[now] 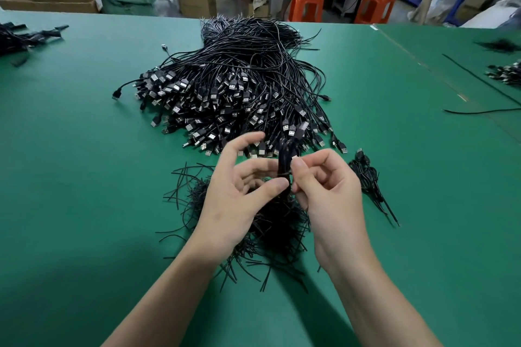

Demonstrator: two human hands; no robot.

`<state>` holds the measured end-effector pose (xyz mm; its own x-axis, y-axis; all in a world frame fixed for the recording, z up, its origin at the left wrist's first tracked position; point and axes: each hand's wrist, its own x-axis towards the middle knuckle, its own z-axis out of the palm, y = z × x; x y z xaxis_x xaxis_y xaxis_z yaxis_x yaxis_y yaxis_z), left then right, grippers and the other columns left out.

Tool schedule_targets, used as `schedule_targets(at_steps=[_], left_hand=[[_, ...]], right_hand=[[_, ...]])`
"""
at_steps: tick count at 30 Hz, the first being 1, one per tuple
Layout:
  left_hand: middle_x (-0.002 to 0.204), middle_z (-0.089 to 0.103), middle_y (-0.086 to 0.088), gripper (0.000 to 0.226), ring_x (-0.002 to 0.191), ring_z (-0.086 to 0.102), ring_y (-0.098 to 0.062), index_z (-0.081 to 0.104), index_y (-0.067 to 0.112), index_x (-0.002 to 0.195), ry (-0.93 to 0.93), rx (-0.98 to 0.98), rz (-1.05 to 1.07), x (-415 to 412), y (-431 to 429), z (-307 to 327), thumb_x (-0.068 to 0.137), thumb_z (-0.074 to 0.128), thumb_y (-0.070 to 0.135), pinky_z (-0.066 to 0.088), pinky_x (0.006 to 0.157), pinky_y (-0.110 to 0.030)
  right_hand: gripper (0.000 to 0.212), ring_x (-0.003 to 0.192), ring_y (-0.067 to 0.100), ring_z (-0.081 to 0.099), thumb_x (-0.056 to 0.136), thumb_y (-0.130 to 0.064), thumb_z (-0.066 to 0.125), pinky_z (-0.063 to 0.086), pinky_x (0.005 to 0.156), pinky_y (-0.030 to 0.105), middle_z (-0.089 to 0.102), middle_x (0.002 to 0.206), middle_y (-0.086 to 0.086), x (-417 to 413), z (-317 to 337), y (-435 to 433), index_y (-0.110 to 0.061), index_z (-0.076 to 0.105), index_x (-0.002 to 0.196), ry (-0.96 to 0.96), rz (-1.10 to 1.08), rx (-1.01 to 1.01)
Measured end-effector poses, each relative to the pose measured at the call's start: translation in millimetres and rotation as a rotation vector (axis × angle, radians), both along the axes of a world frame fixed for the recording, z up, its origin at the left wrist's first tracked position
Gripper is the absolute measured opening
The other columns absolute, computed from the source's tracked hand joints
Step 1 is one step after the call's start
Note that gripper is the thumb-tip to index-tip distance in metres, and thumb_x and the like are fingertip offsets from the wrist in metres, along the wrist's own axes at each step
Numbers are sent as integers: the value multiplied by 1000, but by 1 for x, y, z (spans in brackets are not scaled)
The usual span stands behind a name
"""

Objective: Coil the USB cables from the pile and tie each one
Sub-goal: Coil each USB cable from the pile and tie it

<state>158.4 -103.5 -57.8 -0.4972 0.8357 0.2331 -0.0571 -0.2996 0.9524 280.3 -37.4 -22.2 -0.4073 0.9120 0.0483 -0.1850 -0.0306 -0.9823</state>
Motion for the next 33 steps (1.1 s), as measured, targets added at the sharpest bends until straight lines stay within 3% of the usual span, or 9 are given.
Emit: schedule_targets(at_steps=[4,6,11,15,18,22,25,28,33], left_hand=[[113,73,12,59,108,67,-10,65,50,130,363,4,167,2,2,-4,85,81,15,51,98,-25],[113,68,13,49,113,64,-18,70,45,125,528,36,245,1,2,-5,87,80,15,49,99,-25],[77,52,10,43,67,46,-14,68,49,130,472,13,175,4,-3,-8,96,68,22,42,59,-26],[87,75,1,32,68,63,-9,75,38,123,264,62,27,5,-6,-1,103,53,27,50,69,-17],[90,77,7,23,75,65,-1,81,33,105,202,70,31,6,-5,8,101,58,28,49,72,-12],[96,76,5,4,90,69,-14,77,33,94,333,33,95,8,-5,8,92,73,31,53,75,-37],[98,74,10,31,91,66,-6,66,40,107,299,12,157,6,-4,7,82,81,32,48,75,-24],[101,72,15,55,89,61,-1,59,45,132,375,-31,165,3,-4,6,84,80,28,44,80,-16],[110,66,14,34,112,62,-19,76,33,118,698,69,261,-1,-4,6,90,75,14,48,96,-31]], right_hand=[[20,47,7,38,98,-7,63,34,48,16,50,59,0,-2,-2,1,-14,58,80,99,50,-238],[22,44,6,35,98,-4,61,32,48,17,49,58,-1,-3,-2,2,-15,57,79,132,59,-331],[23,44,6,36,97,-1,60,32,46,16,49,58,-2,-5,1,2,-16,57,80,141,59,-324],[22,44,6,37,98,1,58,35,45,14,49,57,-3,0,5,2,-14,58,82,117,57,-254],[19,46,6,39,98,-9,64,36,45,15,49,56,-4,2,8,0,-15,60,80,92,54,-198],[21,48,7,39,97,-13,66,35,47,17,50,57,-2,2,7,-1,-16,59,78,75,41,-121],[20,52,8,39,98,-11,66,36,49,15,47,61,4,3,8,0,-14,60,79,27,29,-14],[21,50,7,40,98,-9,64,37,49,15,49,61,2,2,5,1,-15,59,79,102,87,-99],[25,42,5,34,97,4,53,30,45,16,46,58,-2,-1,0,2,-14,57,80,205,133,-368]])
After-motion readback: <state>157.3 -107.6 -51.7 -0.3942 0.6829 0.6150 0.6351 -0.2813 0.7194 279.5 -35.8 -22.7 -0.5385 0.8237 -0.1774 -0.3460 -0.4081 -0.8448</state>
